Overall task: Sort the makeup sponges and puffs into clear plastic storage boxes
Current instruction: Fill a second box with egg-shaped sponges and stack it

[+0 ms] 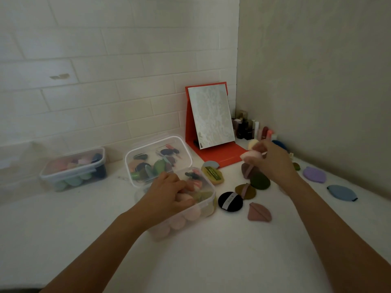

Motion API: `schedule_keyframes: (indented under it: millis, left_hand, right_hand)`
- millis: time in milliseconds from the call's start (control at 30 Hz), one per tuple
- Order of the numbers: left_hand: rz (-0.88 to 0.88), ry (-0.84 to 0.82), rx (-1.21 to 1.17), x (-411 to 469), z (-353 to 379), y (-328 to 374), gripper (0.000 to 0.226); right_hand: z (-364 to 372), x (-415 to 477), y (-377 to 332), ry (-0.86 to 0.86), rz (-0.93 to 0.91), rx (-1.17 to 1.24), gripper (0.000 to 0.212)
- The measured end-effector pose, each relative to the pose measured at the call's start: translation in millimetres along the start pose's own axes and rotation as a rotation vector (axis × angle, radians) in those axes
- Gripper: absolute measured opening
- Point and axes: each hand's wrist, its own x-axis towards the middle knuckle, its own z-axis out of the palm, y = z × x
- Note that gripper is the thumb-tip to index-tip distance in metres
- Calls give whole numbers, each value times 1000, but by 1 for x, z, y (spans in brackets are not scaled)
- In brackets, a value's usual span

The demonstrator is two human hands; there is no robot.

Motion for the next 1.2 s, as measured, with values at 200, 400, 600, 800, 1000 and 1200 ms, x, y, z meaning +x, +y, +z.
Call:
schedule_keyframes:
  millis: [200, 400, 600, 800, 1000, 1200]
  left_hand:
    - [27, 8, -15, 0, -1, 3, 71]
    - [17, 3, 10, -1, 1, 1, 73]
    - [15, 6, -17, -2, -1, 3, 28]
    - [26, -6, 5, -1, 3, 0, 28]
    - [29, -8, 8, -1, 4, 0, 54]
    - [26, 3, 0, 0, 3, 1, 53]
  right_hand:
    - [8, -7, -52, -234, -308, -28, 33]
    - [22, -21, -106, -626, -457, -174, 30]
    - [44, -20, -122, -758, -490, -441, 28]
    - [69, -22, -113, -688, -615, -644, 25]
    - [73, -19, -108, -646, -767, -719, 24]
    - [73, -20, -111, -596, -789, -734, 15]
